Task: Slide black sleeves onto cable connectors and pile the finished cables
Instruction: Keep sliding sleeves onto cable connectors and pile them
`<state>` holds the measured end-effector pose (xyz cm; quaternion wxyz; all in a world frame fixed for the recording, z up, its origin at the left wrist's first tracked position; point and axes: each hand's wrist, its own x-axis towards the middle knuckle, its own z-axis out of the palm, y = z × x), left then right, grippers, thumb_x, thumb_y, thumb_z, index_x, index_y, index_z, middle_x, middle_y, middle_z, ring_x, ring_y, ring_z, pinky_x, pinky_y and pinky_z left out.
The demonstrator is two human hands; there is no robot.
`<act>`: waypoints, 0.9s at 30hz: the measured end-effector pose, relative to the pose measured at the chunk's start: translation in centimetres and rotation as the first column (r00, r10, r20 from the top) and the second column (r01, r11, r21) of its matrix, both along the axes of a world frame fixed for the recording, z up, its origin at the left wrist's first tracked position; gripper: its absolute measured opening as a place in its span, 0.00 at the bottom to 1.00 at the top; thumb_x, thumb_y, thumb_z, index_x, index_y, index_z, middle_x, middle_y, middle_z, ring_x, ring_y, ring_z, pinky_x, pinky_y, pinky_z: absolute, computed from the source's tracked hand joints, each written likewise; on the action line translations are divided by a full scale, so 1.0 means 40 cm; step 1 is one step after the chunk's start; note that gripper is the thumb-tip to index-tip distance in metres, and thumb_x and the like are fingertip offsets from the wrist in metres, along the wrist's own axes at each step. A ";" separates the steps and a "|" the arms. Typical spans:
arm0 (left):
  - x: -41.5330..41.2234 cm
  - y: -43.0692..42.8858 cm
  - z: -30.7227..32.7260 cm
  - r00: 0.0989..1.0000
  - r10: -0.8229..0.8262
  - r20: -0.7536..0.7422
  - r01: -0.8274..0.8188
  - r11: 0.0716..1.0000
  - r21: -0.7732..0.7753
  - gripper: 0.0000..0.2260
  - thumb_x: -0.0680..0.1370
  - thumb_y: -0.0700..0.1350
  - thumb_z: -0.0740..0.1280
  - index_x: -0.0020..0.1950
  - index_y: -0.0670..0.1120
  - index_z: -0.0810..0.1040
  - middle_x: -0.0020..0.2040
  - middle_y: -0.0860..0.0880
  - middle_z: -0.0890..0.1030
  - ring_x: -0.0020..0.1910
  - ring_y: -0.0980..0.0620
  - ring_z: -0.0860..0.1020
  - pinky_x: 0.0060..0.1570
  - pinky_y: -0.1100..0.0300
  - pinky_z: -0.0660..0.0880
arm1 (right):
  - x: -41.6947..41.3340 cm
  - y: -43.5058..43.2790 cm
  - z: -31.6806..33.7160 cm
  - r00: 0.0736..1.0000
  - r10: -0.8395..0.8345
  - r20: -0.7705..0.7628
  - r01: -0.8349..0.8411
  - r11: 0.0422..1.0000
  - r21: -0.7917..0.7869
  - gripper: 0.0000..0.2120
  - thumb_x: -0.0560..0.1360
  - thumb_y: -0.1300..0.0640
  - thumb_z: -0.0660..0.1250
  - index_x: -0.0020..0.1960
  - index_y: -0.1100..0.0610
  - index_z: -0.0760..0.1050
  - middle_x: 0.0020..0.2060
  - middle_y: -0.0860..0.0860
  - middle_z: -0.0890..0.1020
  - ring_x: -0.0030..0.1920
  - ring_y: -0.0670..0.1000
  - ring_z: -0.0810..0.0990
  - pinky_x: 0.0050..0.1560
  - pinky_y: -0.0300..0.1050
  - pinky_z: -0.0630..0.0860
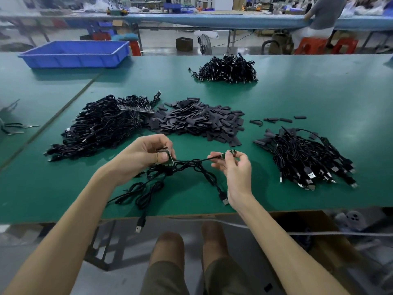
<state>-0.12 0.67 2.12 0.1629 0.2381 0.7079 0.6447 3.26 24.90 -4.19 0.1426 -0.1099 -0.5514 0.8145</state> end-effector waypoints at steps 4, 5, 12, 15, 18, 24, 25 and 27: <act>0.013 0.010 0.010 0.987 -0.145 0.064 0.143 0.989 0.038 0.12 0.70 0.51 0.80 0.45 0.48 0.80 0.44 0.45 0.82 0.45 0.45 0.79 0.49 0.57 0.76 | 0.002 -0.003 0.004 0.999 0.041 0.010 -0.042 0.998 0.039 0.06 0.87 0.63 0.58 0.61 0.63 0.69 0.44 0.57 0.88 0.46 0.56 0.88 0.42 0.41 0.82; 0.014 0.016 0.011 0.987 -0.150 0.062 0.147 0.988 0.042 0.10 0.71 0.50 0.79 0.45 0.48 0.81 0.43 0.45 0.82 0.44 0.46 0.79 0.49 0.58 0.76 | 0.004 -0.002 0.006 0.998 0.055 0.014 -0.056 0.997 0.050 0.05 0.86 0.62 0.58 0.61 0.63 0.69 0.44 0.57 0.88 0.46 0.56 0.88 0.42 0.41 0.82; 0.011 0.086 0.024 0.983 0.155 -0.095 -0.165 0.980 -0.111 0.05 0.76 0.32 0.72 0.50 0.36 0.78 0.43 0.44 0.81 0.41 0.52 0.78 0.49 0.60 0.76 | 0.016 0.004 0.017 0.973 0.227 -0.032 -0.224 0.973 0.062 0.02 0.85 0.63 0.62 0.55 0.61 0.69 0.49 0.61 0.88 0.50 0.60 0.88 0.46 0.46 0.84; 0.019 0.088 0.033 0.995 0.050 -0.083 -0.062 0.989 -0.137 0.06 0.76 0.31 0.71 0.50 0.31 0.76 0.43 0.41 0.81 0.41 0.51 0.79 0.46 0.63 0.76 | 0.017 0.000 0.015 0.973 0.228 -0.041 -0.225 0.972 0.070 0.02 0.85 0.63 0.62 0.56 0.62 0.69 0.50 0.60 0.88 0.52 0.59 0.88 0.49 0.48 0.85; 0.017 0.075 0.034 0.995 0.047 -0.092 -0.062 0.983 -0.171 0.05 0.76 0.31 0.71 0.50 0.32 0.77 0.41 0.46 0.82 0.41 0.53 0.80 0.47 0.63 0.77 | 0.011 0.002 0.010 0.989 0.139 -0.042 -0.138 0.990 0.024 0.02 0.86 0.63 0.59 0.58 0.62 0.69 0.49 0.59 0.88 0.51 0.58 0.88 0.48 0.46 0.84; -0.056 0.024 -0.008 0.888 0.264 -0.377 -0.441 0.721 -0.534 0.09 0.75 0.35 0.75 0.45 0.48 0.80 0.44 0.50 0.84 0.45 0.49 0.83 0.52 0.52 0.79 | -0.003 0.017 -0.001 0.999 -0.047 -0.004 0.046 0.985 -0.164 0.05 0.87 0.62 0.57 0.60 0.61 0.70 0.43 0.56 0.87 0.43 0.52 0.85 0.42 0.42 0.80; -0.062 0.017 -0.024 0.858 0.270 -0.436 -0.501 0.623 -0.600 0.09 0.76 0.36 0.74 0.45 0.50 0.79 0.44 0.50 0.84 0.45 0.49 0.82 0.49 0.52 0.79 | -0.004 0.018 -0.001 0.999 -0.047 0.010 0.048 0.983 -0.175 0.05 0.87 0.62 0.57 0.60 0.62 0.71 0.42 0.56 0.87 0.42 0.51 0.85 0.41 0.41 0.80; -0.070 0.011 -0.054 0.793 0.252 -0.556 -0.602 0.471 -0.645 0.09 0.76 0.35 0.72 0.48 0.50 0.79 0.45 0.51 0.84 0.42 0.50 0.80 0.44 0.53 0.76 | -0.005 0.019 -0.004 0.999 -0.035 0.035 0.041 0.983 -0.178 0.06 0.87 0.62 0.59 0.59 0.63 0.73 0.39 0.54 0.86 0.39 0.50 0.84 0.40 0.40 0.78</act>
